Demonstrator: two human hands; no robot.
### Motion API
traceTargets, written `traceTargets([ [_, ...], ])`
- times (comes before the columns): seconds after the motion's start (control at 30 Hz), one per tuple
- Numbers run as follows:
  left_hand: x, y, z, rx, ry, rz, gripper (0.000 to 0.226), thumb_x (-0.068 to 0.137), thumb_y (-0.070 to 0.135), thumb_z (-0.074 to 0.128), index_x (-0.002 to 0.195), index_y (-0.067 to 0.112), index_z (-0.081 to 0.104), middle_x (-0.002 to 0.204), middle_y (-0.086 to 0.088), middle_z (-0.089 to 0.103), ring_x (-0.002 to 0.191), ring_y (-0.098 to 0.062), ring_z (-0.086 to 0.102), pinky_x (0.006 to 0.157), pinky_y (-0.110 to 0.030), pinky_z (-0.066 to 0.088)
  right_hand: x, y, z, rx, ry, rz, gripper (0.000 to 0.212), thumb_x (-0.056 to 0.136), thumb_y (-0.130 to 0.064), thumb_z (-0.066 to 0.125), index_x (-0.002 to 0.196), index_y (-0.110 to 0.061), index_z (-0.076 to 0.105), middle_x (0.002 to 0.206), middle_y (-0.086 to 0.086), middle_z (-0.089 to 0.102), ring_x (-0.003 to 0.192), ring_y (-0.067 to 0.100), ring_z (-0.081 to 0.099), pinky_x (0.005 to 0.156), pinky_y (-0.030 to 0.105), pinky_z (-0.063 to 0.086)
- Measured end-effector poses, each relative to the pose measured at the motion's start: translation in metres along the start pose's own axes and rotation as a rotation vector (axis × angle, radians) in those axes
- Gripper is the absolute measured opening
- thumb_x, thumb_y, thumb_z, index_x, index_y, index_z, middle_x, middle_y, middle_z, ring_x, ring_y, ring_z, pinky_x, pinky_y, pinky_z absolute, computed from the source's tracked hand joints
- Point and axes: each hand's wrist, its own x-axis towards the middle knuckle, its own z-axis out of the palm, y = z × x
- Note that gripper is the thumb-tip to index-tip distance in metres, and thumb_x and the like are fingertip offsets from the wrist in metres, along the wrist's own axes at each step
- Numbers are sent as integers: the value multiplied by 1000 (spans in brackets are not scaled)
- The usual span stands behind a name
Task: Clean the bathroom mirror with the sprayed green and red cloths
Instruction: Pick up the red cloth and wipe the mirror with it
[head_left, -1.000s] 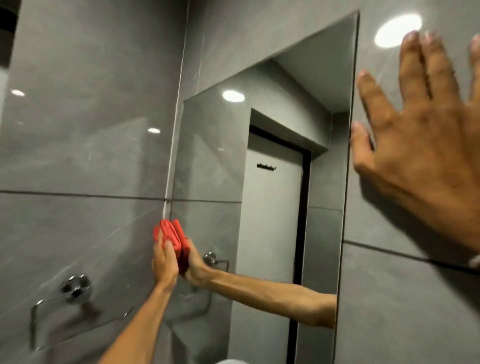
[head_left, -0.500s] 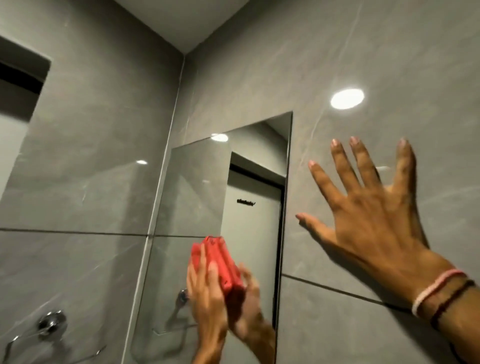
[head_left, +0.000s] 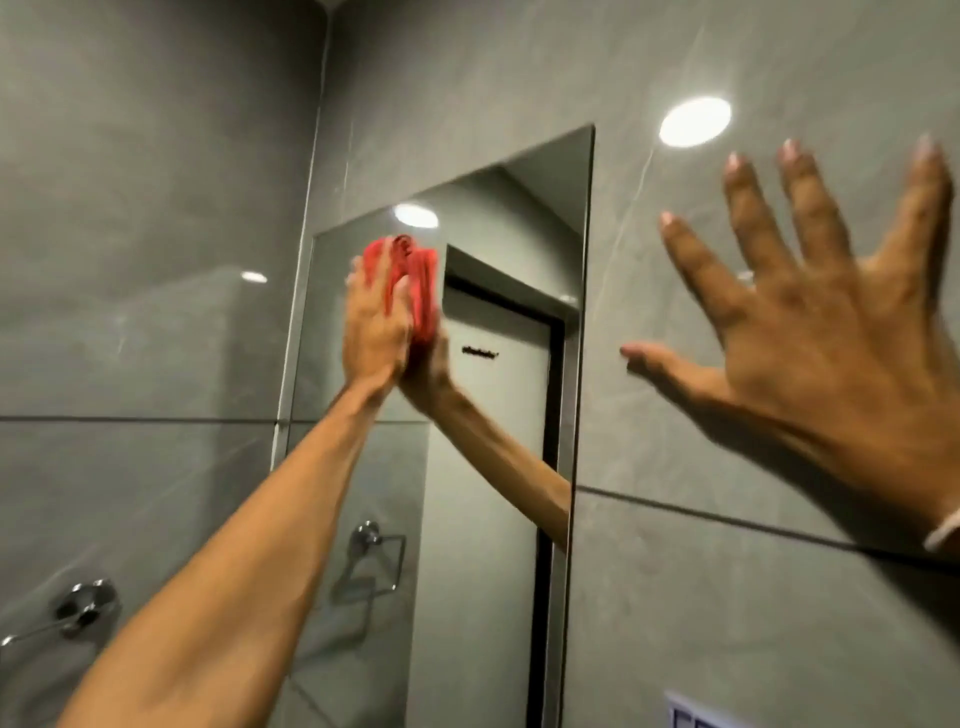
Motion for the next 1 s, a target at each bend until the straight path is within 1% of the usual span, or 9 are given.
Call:
traceTargets([
  [0.1, -89, -95, -26, 2, 51, -330, 52, 106, 30, 36, 157, 23, 25, 168, -9, 20, 155, -26, 19, 128, -44, 17, 0, -1, 19, 59, 27, 37, 105, 78, -94, 24, 164, -35, 15, 175, 12, 11, 162, 38, 8, 114, 81, 20],
  [0.2, -223, -127, -43, 14, 96, -574, 53, 106, 28, 39, 157, 19, 25, 168, -11, 21, 153, -30, 26, 126, -45, 22, -3, -7, 29, 100, 35, 63, 105, 78, -93, 30, 164, -36, 10, 170, 14, 20, 154, 44, 23, 107, 81, 33],
  [0.3, -345, -87, -43, 15, 108, -684, 62, 96, 45, 38, 155, 34, 24, 167, -6, 24, 149, -28, 35, 122, -49, 31, -8, -8, 32, 163, 34, 71, 102, 79, -91, 33, 162, -34, 13, 160, 19, 30, 139, 50, 35, 98, 81, 40],
  [0.4, -427, -12, -30, -16, 120, -737, 64, 90, 48, 44, 150, 48, 22, 166, -1, 28, 147, -26, 38, 118, -53, 35, -7, -9, 17, 233, -23, 51, 102, 81, -91, 30, 162, -32, 12, 163, 19, 28, 145, 50, 31, 102, 82, 36],
  [0.47, -440, 33, -18, -60, 164, -793, 69, 85, 46, 51, 150, 44, 29, 166, 0, 28, 149, -26, 34, 119, -53, 34, -9, -8, 2, 210, -57, 4, 102, 82, -91, 26, 163, -29, 17, 168, 18, 23, 153, 45, 23, 109, 83, 29],
  [0.6, -371, 89, 0, -164, 170, -760, 72, 89, 46, 61, 153, 40, 28, 167, -4, 22, 154, -22, 21, 124, -47, 24, -9, -1, -31, 172, -189, -34, 100, 86, -89, 14, 163, -26, 24, 174, 20, 12, 162, 38, 11, 122, 76, 8],
  [0.8, -155, 177, 31, -185, 78, -184, 75, 90, 35, 67, 155, 33, 28, 167, -4, 24, 154, -23, 22, 124, -47, 26, -12, 9, -53, 521, -334, 105, 107, 77, -95, 3, 164, -34, 20, 176, 7, 9, 164, 21, 4, 132, 42, -2],
  [0.93, -15, 262, 32, -403, -134, 59, 81, 79, 27, 57, 155, 21, 30, 158, -8, 42, 143, -27, 42, 119, -45, 37, 10, 20, -70, 874, -394, 288, 111, 70, -99, 13, 163, -39, 21, 176, -4, 15, 162, 11, 9, 132, 34, 5],
  [1.0, 11, 293, 27, -533, -210, 150, 90, 72, 18, 54, 157, 18, 26, 156, -11, 46, 139, -25, 48, 116, -29, 40, 25, 26, -81, 1074, -351, 420, 106, 73, -95, 27, 161, -37, 28, 172, -6, 29, 158, 12, 27, 128, 32, 20],
])
